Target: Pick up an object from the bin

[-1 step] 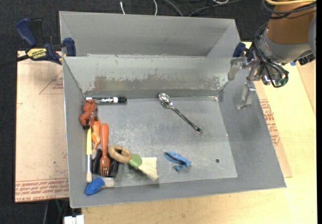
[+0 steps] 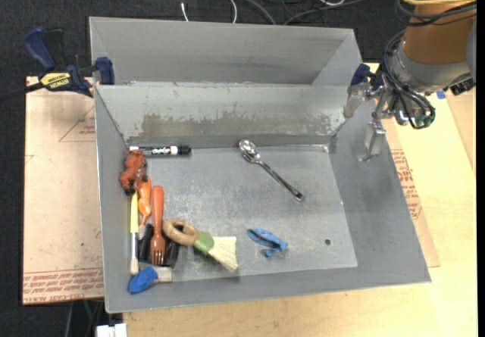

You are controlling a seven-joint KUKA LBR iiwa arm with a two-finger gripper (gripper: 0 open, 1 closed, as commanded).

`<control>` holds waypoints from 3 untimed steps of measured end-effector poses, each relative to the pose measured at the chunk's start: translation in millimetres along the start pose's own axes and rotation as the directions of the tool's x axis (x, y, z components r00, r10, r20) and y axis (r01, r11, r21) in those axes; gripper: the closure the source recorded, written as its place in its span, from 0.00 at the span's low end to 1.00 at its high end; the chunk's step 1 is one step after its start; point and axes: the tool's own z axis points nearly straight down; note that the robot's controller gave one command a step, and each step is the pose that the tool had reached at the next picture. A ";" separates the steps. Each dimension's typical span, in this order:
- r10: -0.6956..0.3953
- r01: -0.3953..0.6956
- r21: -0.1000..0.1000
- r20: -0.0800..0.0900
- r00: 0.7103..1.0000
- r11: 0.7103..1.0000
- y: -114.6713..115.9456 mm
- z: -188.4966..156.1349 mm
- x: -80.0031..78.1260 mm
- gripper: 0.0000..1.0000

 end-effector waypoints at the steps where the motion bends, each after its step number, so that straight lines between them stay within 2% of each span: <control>1: 0.109 -0.109 -0.001 0.001 0.994 0.994 62.5 103.6 10.5 0.00; 2: -0.090 0.090 0.003 0.005 0.996 0.996 90.9 93.4 25.2 0.00; 3: 0.204 -0.204 -0.001 0.004 0.979 0.979 113.6 105.9 28.7 0.00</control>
Offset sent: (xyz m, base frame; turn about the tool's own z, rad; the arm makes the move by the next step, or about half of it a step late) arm -0.0288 0.0981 -0.0786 -0.1280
